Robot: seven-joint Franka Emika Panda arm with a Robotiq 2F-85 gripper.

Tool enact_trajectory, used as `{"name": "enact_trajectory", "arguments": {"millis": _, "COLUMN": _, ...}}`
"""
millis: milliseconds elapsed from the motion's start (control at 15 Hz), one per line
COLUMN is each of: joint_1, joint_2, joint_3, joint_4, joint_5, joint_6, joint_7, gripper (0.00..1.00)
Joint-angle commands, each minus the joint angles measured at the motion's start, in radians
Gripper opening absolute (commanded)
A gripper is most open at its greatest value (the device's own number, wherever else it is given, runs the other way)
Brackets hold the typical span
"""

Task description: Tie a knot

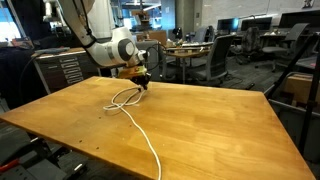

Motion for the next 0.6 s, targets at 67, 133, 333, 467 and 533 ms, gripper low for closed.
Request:
{"name": "enact_trajectory", "arguments": {"millis": 67, "joint_1": 0.157, "joint_2": -0.196, "joint_3": -0.145, "joint_4": -0.239, "joint_5": -0.082, "joint_6": 0.149, "joint_7": 0.081, "gripper": 0.01}}
{"name": "enact_trajectory", "arguments": {"millis": 133, "joint_1": 0.194, "joint_2": -0.230, "joint_3": -0.180, "joint_4": -0.276, "joint_5": -0.096, "joint_6": 0.157, "joint_7": 0.094, "gripper": 0.01}}
{"name": "enact_trajectory", "arguments": {"millis": 333, "joint_1": 0.246, "joint_2": -0.354, "joint_3": -0.203, "joint_4": -0.390, "joint_5": -0.133, "joint_6": 0.095, "joint_7": 0.078, "gripper": 0.01}}
{"name": "enact_trajectory", "arguments": {"millis": 467, "joint_1": 0.219, "joint_2": -0.425, "joint_3": -0.150, "joint_4": -0.454, "joint_5": -0.138, "joint_6": 0.017, "joint_7": 0.053, "gripper": 0.01}}
{"name": "enact_trajectory", "arguments": {"millis": 533, "joint_1": 0.191, "joint_2": -0.443, "joint_3": -0.113, "joint_4": -0.474, "joint_5": -0.128, "joint_6": -0.020, "joint_7": 0.045, "gripper": 0.01}}
